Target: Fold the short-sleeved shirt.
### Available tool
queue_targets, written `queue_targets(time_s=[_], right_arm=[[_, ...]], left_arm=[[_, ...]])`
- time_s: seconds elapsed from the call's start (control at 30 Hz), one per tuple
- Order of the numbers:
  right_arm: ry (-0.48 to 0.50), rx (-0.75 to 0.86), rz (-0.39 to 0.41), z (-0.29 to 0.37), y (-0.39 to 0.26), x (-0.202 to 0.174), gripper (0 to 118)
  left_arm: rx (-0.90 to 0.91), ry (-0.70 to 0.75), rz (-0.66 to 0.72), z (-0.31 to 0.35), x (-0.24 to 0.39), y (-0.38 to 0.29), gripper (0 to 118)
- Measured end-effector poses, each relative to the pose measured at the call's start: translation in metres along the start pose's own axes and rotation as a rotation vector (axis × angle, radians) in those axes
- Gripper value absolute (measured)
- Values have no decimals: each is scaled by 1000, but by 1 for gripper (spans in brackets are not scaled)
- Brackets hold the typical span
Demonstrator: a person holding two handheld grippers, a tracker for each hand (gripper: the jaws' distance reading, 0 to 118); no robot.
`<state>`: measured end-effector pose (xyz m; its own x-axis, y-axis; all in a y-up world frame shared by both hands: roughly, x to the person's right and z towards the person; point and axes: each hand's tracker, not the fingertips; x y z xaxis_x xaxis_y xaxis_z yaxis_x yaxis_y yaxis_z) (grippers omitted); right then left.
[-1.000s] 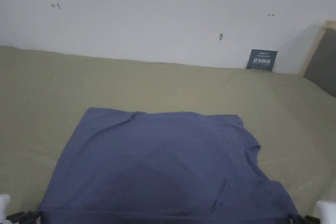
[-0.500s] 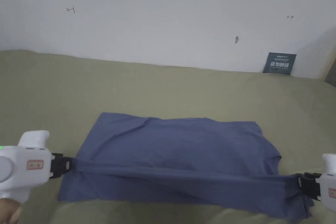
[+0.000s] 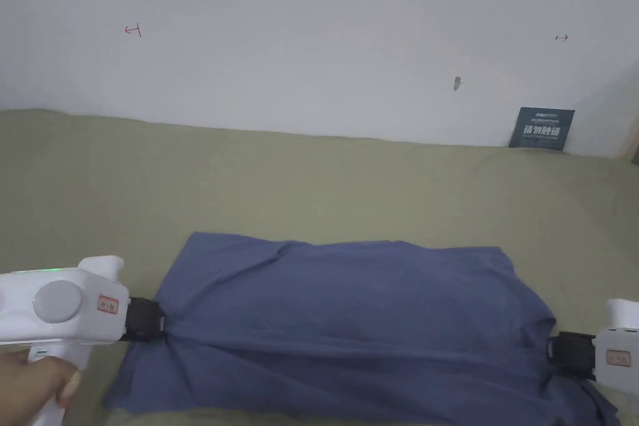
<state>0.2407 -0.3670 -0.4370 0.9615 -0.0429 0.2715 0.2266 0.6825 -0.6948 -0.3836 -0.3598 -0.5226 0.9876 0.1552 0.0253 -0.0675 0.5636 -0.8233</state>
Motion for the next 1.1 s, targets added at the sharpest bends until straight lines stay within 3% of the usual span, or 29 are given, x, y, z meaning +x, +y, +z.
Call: queue_targets(time_s=[0.1,0.3,0.43,0.47,0.5,0.53,0.7,0.9,0.93,0.97,1.0,1.03,1.07,1.1], right_arm=[[94,64,-42,23,-3,9,87],[83,131,141,86,-30,-6,87],[71,137,148,115,-66,-17,85],[75,131,145,120,-76,-18,76],[73,114,142,121,-84,-19,46],[52,84,137,120,-91,-22,11],[73,20,127,117,-115,-20,6],[85,10,118,112,-114,-15,6],[84,11,120,114,-114,-19,6],[81,11,123,112,-112,-19,7],[81,8,127,110,-110,-18,6],[83,7,128,109,-109,-16,6],[82,7,128,109,-108,-18,6],[82,6,127,108,-107,-16,7]], left_arm=[[61,-73,93,23,-8,-5,72],[168,-14,-82,97,16,-59,72],[178,-19,-111,116,24,-113,66],[182,-44,-116,116,26,-127,52],[174,-50,-123,115,27,-136,19],[172,-40,-125,114,29,-148,0],[117,-40,-136,106,31,-174,0],[116,-41,-35,89,16,-138,0],[116,-43,-17,83,13,-127,4],[110,-36,-12,78,15,-118,19],[108,-22,2,71,13,-109,56],[104,-5,19,62,11,-100,82],[92,-10,20,53,8,-94,96],[83,-32,15,47,9,-89,96]])
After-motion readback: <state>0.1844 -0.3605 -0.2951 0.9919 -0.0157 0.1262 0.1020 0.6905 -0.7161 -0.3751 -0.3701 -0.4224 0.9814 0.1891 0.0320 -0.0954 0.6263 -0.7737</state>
